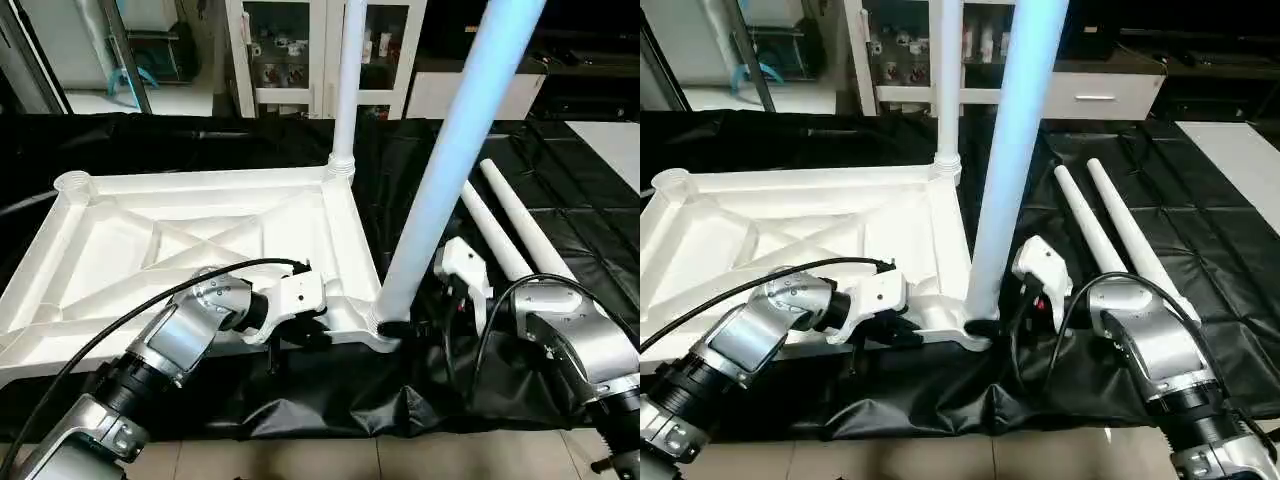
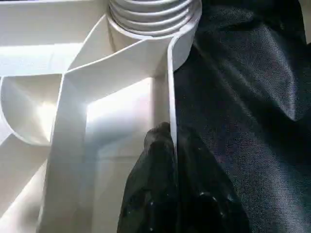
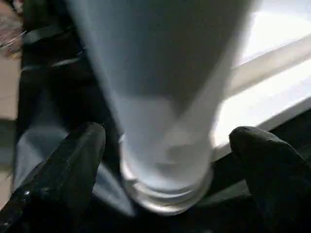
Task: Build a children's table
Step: Rotate leg to tighten
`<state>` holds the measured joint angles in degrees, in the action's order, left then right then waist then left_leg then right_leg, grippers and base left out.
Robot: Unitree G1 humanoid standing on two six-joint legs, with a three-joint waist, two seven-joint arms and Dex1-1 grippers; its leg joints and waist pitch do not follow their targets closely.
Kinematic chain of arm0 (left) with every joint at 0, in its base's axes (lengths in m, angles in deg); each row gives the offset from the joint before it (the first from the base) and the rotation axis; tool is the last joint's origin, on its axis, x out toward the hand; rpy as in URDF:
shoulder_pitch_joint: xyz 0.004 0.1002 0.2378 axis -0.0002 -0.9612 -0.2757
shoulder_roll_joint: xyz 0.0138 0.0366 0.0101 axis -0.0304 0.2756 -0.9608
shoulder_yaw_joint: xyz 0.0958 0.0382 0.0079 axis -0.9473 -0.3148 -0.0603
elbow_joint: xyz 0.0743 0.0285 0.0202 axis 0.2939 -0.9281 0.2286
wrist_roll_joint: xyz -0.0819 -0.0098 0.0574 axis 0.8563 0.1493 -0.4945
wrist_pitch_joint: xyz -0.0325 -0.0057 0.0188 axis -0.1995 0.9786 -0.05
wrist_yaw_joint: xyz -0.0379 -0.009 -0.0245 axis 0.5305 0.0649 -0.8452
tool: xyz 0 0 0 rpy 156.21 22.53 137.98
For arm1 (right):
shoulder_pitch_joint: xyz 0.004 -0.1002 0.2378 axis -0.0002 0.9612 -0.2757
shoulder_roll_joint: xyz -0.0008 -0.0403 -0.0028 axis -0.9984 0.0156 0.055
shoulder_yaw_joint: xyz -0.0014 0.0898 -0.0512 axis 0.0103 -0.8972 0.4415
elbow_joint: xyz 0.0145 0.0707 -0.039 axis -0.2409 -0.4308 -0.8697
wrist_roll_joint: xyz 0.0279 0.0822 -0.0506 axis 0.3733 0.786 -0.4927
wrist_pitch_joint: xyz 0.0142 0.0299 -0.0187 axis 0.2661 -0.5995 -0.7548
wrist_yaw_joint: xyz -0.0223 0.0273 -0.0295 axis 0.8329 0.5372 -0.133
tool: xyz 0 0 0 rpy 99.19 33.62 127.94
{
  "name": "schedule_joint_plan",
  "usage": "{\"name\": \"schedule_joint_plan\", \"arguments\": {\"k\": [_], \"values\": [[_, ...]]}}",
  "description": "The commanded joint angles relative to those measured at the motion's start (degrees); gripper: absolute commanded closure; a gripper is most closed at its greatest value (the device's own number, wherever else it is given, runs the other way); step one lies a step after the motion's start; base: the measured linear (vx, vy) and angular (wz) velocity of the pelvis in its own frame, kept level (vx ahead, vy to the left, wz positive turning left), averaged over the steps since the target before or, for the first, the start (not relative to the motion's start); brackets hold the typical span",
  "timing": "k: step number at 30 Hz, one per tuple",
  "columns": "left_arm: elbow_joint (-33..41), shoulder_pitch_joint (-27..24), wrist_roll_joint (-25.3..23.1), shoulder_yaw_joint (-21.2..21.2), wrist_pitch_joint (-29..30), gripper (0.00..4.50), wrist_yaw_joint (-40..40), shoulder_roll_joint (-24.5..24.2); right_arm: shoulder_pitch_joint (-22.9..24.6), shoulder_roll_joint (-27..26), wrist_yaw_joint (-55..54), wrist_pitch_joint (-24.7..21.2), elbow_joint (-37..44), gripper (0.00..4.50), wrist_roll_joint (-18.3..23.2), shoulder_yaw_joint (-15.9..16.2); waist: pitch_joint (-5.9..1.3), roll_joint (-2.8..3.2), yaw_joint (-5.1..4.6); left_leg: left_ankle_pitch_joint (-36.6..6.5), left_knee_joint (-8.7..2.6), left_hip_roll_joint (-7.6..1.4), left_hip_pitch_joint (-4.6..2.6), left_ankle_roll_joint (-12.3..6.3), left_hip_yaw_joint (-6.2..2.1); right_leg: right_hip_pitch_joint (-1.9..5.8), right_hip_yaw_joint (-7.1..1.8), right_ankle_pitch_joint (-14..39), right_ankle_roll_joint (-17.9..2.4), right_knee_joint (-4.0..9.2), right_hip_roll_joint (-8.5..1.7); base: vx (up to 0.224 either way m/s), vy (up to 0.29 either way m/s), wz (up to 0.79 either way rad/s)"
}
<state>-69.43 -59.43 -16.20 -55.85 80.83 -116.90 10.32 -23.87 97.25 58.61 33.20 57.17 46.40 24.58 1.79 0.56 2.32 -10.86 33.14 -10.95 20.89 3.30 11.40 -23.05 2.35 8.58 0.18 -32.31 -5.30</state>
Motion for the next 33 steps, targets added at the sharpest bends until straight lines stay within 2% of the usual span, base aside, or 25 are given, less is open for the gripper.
{"name": "schedule_joint_plan", "arguments": {"k": [1,4,7,9,10,11,13,17,18,25,31,33], "values": [[-0.41,-1.58,-1.21,-3.89,0.83,4.5,-2.22,-0.18,-1.2,0.47,1.06,0.84,0.11,0.09,-1.33,0.58,-2.98,-0.34,-0.11,-13.94,-3.96,-2.17,-0.73,-2.26,-0.84,2.15,-1.53,13.76,-12.45,2.79,-2.25,0.0,0.0,0.0],[-0.5,-1.62,-1.33,-3.74,0.65,4.5,-1.89,-0.22,-1.57,-0.34,0.15,1.68,-1.15,0.09,-1.87,0.51,-3.01,-0.3,-0.01,-12.88,-3.86,-2.15,-0.73,-2.74,-0.8,2.2,-1.47,12.69,-13.04,2.69,-2.23,0.0,0.0,0.0],[-0.68,-1.59,-1.34,-3.62,0.49,4.5,-1.6,-0.23,-2.14,-1.71,-1.11,2.65,-2.7,0.43,-2.11,0.27,-2.92,-0.27,-0.21,-13.9,-3.92,-2.07,-0.61,-2.35,-0.86,2.17,-1.4,14.39,-12.97,2.81,-2.27,0.0,0.0,0.0],[-0.78,-1.55,-1.34,-3.63,0.43,4.5,-1.54,-0.2,-2.47,-2.59,-1.77,3.12,-3.52,0.48,-2.05,0.07,-2.96,-0.23,-0.14,-14.47,-3.91,-2.1,-0.79,-2.05,-0.86,2.12,-1.44,15.02,-12.63,2.85,-2.21,0.0,0.0,0.0],[-0.84,-1.51,-1.34,-3.64,0.4,4.5,-1.53,-0.18,-2.69,-3.15,-2.16,3.41,-4.03,0.77,-2.06,-0.09,-2.98,-0.23,-0.18,-14.36,-3.9,-2.08,-0.75,-1.98,-0.88,2.11,-1.44,14.73,-12.63,2.79,-2.18,0.0,0.0,0.0],[-0.91,-1.46,-1.31,-3.64,0.45,4.5,-1.51,-0.1,-2.82,-3.54,-2.34,3.65,-4.34,0.86,-2.32,-0.03,-2.98,-0.32,-0.18,-14.39,-3.85,-2.04,-0.72,-1.93,-0.85,2.09,-1.46,14.71,-12.71,2.76,-2.21,0.0,0.0,0.0],[-0.97,-1.42,-1.28,-3.64,0.55,4.5,-1.48,0.0,-2.85,-3.86,-2.27,3.94,-4.61,0.9,-2.76,0.24,-2.93,-0.39,-0.26,-14.89,-3.9,-2.04,-0.66,-1.84,-0.89,2.17,-1.44,15.24,-12.5,2.78,-2.18,0.0,0.0,0.0],[-0.87,-1.5,-1.25,-3.63,0.72,4.5,-1.54,-0.07,-2.92,-3.87,-1.56,5.18,-5.37,1.38,-3.83,1.14,-2.7,-0.39,-0.37,-17.55,-3.93,-2.05,-0.76,-1.29,-1.0,1.83,-1.52,19.15,-11.56,3.06,-2.22,0.0,0.0,0.0],[-0.81,-1.55,-1.25,-3.63,0.75,4.5,-1.54,-0.13,-2.98,-3.81,-1.43,5.51,-5.64,1.38,-4.09,1.34,-2.7,-0.38,-0.38,-17.78,-3.95,-2.04,-0.77,-1.23,-1.02,1.83,-1.52,19.56,-11.41,3.09,-2.22,0.0,0.0,0.0],[-0.29,-2.02,-1.3,-3.95,1.36,4.5,-2.22,-0.88,-3.23,-3.01,-0.08,7.07,-7.06,1.93,-5.44,2.41,-2.78,-0.39,-0.58,-17.56,-3.92,-2.01,-0.67,-1.41,-1.04,1.82,-1.5,18.7,-11.56,3.0,-2.16,0.0,0.0,0.0],[-1.34,-1.87,-1.59,-2.91,1.48,4.5,0.11,0.28,-3.19,-4.13,-2.22,7.5,-9.36,2.0,-6.19,1.8,-2.72,-0.45,-0.66,-18.23,-4.0,-2.01,-0.67,-1.3,-1.07,1.75,-1.48,19.17,-11.49,3.08,-2.1,0.0,0.0,0.0],[-2.11,-1.58,-1.62,-2.21,1.71,4.5,1.59,1.1,-3.4,-5.09,-4.19,7.18,-10.56,2.0,-6.2,1.0,-2.56,-0.43,-0.75,-19.76,-4.07,-1.96,-0.72,-0.88,-1.14,1.59,-1.43,21.52,-11.02,3.31,-2.14,0.0,0.0,0.0]]}}
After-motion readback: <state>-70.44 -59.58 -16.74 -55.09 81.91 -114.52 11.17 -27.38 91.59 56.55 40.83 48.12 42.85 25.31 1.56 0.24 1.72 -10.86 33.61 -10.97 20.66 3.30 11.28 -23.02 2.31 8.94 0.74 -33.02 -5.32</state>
